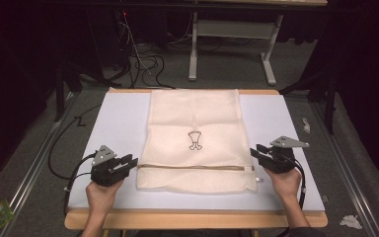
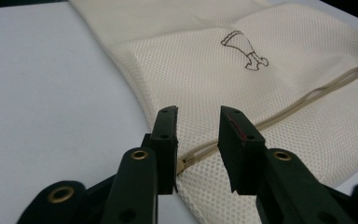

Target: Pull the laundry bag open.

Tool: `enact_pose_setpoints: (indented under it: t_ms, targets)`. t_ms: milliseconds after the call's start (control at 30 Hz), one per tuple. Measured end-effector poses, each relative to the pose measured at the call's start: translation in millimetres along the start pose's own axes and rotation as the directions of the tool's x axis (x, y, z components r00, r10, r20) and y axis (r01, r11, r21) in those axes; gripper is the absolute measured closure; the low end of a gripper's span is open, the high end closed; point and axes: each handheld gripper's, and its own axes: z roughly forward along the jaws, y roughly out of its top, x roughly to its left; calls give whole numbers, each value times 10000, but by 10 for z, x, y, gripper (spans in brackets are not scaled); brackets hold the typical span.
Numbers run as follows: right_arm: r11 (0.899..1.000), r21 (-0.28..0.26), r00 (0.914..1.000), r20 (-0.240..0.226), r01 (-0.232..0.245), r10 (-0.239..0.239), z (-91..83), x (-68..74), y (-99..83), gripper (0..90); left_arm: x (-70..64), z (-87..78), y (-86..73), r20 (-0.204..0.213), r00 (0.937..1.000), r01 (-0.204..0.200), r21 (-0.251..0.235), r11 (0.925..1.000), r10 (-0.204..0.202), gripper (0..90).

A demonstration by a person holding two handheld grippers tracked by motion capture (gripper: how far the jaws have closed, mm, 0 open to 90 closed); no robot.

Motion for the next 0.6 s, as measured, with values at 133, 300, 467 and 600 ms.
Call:
enact_pose_setpoints:
  t_ms: [133,300,467,600]
  targets:
    - [9994,-303,9998,116,-176,180,-81,-53,-7,645,34,-44,14,-138,9999,73,-179,9998,-76,646]
    - [9982,-527,9993,254,-271,285,-162,-116,-24,612,59,-82,23,-287,9995,116,-320,9994,-125,608]
    - [9939,-1033,9977,519,-384,439,-268,-185,-38,584,81,-138,39,-465,9989,84,-525,9986,-108,589]
    - [9902,-1319,9964,636,-465,552,-358,-250,-46,571,110,-172,41,-563,9982,167,-655,9977,-204,584]
